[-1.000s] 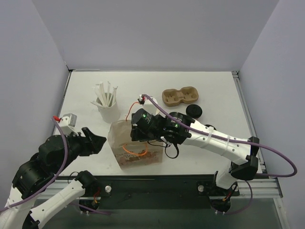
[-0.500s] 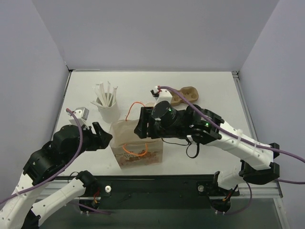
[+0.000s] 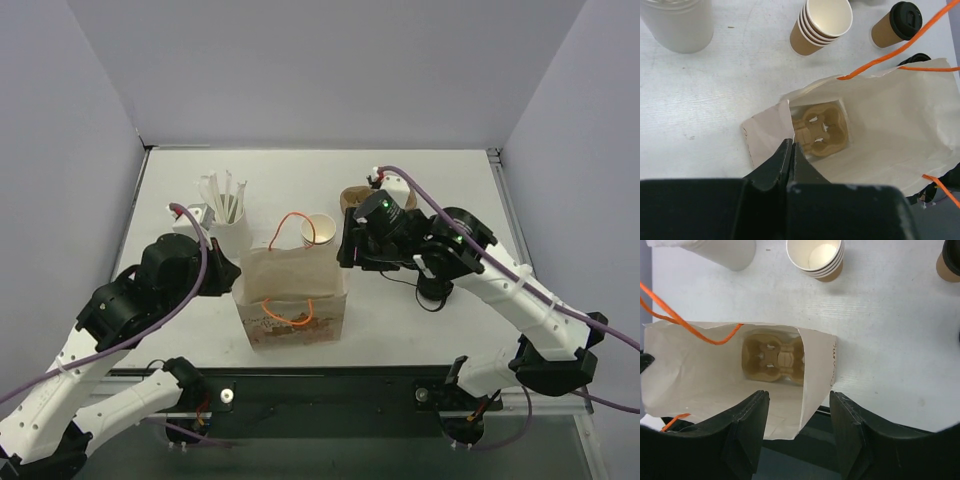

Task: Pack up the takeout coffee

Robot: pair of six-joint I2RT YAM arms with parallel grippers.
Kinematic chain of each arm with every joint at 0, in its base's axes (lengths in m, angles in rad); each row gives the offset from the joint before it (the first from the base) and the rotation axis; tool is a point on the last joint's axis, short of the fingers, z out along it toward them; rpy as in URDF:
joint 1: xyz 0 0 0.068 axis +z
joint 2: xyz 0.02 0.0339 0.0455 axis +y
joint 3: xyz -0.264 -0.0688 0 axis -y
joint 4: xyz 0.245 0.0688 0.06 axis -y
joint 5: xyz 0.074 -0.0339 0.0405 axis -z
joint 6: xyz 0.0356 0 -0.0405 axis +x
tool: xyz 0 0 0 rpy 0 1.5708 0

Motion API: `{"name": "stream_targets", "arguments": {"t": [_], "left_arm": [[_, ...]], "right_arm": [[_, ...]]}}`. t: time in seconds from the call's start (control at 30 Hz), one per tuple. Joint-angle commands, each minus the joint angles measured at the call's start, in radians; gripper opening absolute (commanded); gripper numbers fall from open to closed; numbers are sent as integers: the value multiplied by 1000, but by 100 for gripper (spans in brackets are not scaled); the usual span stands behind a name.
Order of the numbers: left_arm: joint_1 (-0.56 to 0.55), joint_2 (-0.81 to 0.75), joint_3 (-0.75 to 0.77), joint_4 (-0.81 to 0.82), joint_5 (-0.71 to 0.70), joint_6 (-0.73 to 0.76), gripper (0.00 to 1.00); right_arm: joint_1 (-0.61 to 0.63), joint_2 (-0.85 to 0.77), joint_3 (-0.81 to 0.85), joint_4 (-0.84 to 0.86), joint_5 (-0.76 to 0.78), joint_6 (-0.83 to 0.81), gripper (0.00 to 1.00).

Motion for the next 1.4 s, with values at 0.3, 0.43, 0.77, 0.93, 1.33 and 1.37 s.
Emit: {"name": "stream_targets", "arguments": {"t": [0.3,0.43,0.77,0.93,1.33,1.37], "left_arm": [[4,35,64,71,44,-26,0],[4,49,131,33,13,-47,0],[4,51,62,9,31,-66,0],[4,92,148,-76,-19,-41,49],[4,104,159,-117,-52,-28,57],[4,106,156,-117,-53,-28,57]], "right_arm": [[-50,78,-9,-54,-59,-80,8],[-52,73,62,-118,-32,-66,0],[-56,53,-40,-78,-18,-67,0],[-58,63,31,-78,-32,-75,23],[-67,122,78,-43,-85,-176,45],[-70,129,78,-42,-91,-179,45]]}}
